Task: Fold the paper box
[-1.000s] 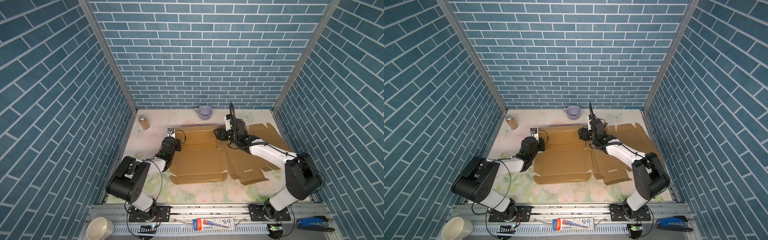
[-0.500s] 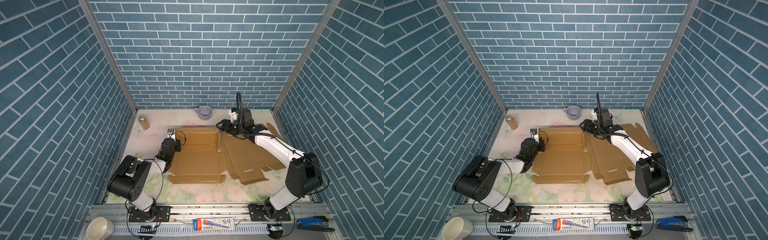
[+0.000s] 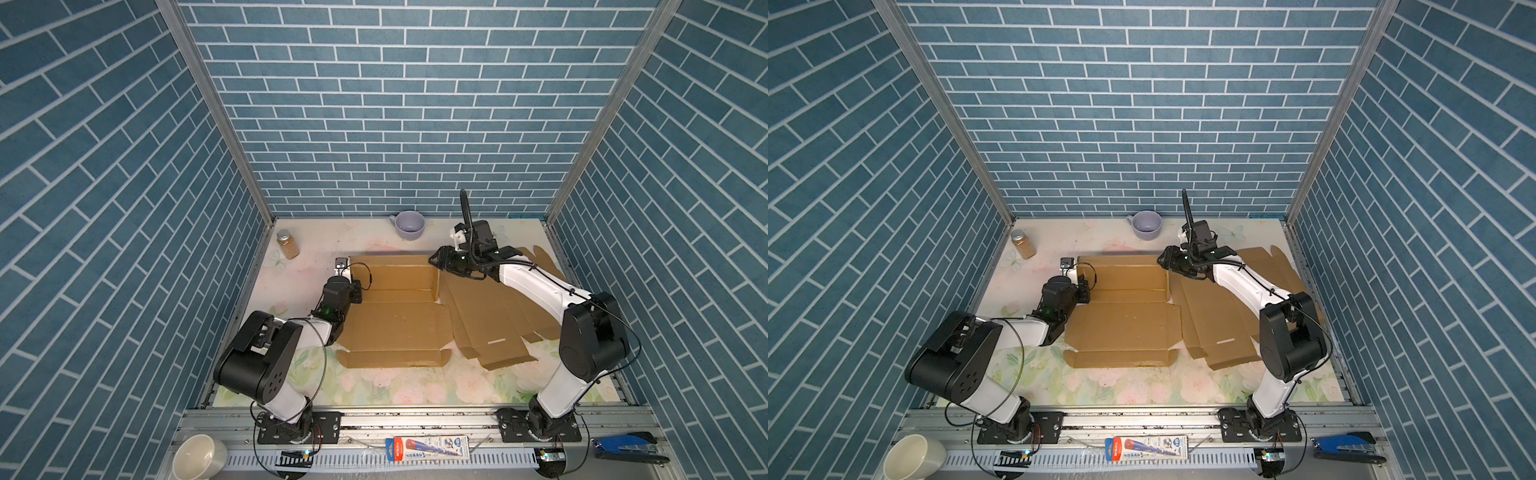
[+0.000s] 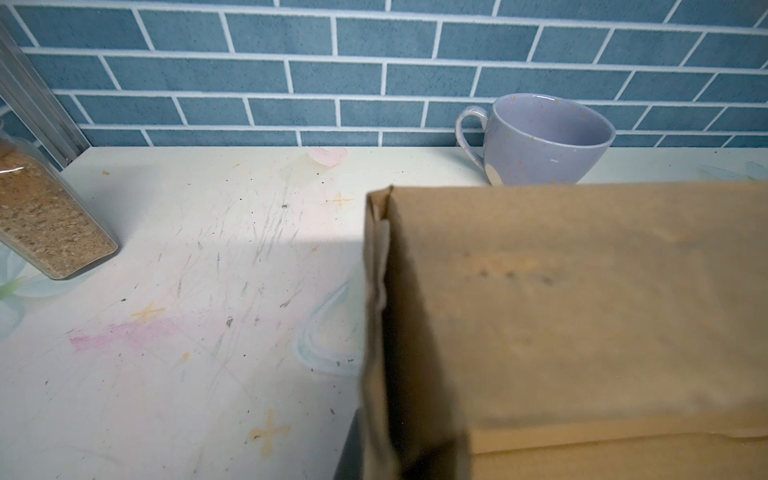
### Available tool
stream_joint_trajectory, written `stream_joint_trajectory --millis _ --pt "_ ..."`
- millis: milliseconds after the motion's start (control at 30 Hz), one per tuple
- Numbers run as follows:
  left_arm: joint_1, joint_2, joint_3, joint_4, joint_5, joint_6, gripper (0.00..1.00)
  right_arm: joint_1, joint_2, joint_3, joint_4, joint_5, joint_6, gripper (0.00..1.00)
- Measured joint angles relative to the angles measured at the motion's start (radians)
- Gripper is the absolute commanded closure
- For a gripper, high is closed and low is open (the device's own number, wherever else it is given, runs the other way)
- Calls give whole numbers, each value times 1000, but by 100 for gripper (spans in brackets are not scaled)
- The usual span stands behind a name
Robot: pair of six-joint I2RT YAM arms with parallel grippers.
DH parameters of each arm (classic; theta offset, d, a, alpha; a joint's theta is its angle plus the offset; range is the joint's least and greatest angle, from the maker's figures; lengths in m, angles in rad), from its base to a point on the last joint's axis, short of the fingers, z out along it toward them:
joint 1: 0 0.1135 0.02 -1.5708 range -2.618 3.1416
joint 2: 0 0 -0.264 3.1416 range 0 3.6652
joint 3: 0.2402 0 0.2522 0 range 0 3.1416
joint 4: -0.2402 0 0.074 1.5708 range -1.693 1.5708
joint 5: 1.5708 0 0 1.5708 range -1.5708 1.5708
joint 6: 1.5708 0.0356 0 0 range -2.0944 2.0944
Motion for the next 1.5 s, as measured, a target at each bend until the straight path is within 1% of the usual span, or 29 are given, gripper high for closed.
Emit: stream_joint_trajectory --millis 67,233,300,433,567,633,700,800,867,967,1067,1300,1400,1500 --pt "0 -18 12 -50 0 0 100 -5 -34 -2 -22 1 -52 31" --pt "1 -57 94 -232 11 0 100 -18 -140 -20 -50 4 -163 30" --pt "8 -65 161 -353 28 1 100 -20 -167 -39 -54 11 -187 30" --pt "68 -66 345 -641 129 24 100 -29 -194 -83 -56 25 -209 30" --pt "132 -61 518 -927 211 96 100 -32 -193 -73 -74 30 -267 28" --pt "137 -44 598 -1049 237 138 100 -25 -171 -24 -120 42 -319 28" --pt "136 -17 660 -1146 260 173 100 -7 -127 58 -169 61 -378 27" --pt "135 43 731 -1275 282 212 100 50 -37 211 -228 87 -469 27" --pt "135 87 766 -1345 290 228 100 107 34 305 -255 106 -526 27" --pt "135 145 810 -1424 300 241 100 171 116 379 -284 118 -581 27" --pt "135 174 838 -1468 312 248 100 212 195 425 -304 118 -617 27" --pt "135 197 884 -1509 338 259 100 224 348 498 -324 108 -644 32" --pt "135 215 892 -1514 346 260 99 226 389 512 -325 107 -650 39" --pt "135 243 909 -1525 352 259 95 226 420 530 -325 109 -651 52"
